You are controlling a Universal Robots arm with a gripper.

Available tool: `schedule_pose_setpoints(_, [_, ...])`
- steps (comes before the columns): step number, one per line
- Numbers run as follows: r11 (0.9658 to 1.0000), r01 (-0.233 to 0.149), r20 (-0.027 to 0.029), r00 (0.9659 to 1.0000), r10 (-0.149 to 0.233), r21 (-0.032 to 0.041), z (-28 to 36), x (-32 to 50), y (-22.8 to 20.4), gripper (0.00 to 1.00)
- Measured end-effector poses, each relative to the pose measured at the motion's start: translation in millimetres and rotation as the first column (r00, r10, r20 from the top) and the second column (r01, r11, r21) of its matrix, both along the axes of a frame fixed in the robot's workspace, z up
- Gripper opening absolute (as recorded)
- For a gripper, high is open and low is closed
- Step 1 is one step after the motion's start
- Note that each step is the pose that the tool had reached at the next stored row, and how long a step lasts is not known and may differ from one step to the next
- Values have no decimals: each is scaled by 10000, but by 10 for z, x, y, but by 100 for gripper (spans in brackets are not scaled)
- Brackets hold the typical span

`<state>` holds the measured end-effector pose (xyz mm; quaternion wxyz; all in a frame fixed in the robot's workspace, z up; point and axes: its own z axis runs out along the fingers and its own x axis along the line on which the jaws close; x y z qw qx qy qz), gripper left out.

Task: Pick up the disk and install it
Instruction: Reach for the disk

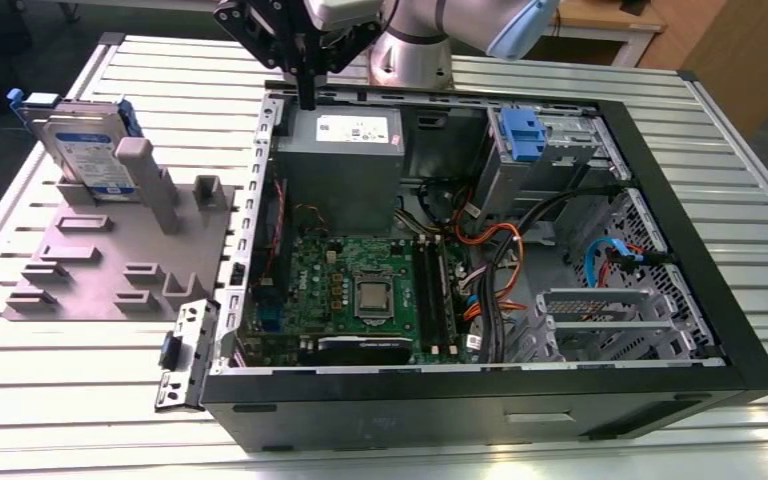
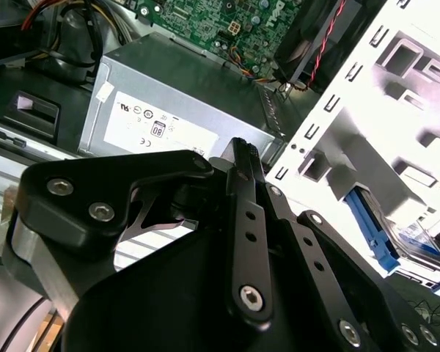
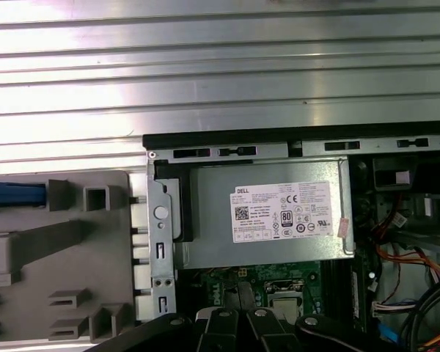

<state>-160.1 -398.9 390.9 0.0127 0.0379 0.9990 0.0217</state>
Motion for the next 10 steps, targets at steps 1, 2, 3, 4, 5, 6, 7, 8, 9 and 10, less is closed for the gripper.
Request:
schedule_pose_setpoints(1, [10000, 0, 1, 10000, 0, 0, 0, -2, 0, 11])
schedule_pose_setpoints(2, [10000, 0, 0, 10000, 0, 0, 0, -4, 0, 11])
schedule_pose_setpoints(3, [10000, 0, 0, 10000, 0, 0, 0, -7, 0, 11])
schedule_pose_setpoints(4, [10000, 0, 0, 10000, 0, 0, 0, -8, 0, 11])
schedule_pose_setpoints(5, [10000, 0, 1, 10000, 0, 0, 0, -10, 0, 11])
schedule_pose_setpoints(6, [10000, 0, 1, 10000, 0, 0, 0, -13, 0, 11])
schedule_pose_setpoints(7, [10000, 1, 0, 10000, -1, 0, 0, -15, 0, 11])
schedule_pose_setpoints(8, [10000, 0, 0, 10000, 0, 0, 0, -16, 0, 11])
schedule_pose_setpoints(9, [10000, 0, 0, 10000, 0, -1, 0, -19, 0, 11])
schedule_pose_setpoints(10, [10000, 0, 0, 10000, 0, 0, 0, -21, 0, 11])
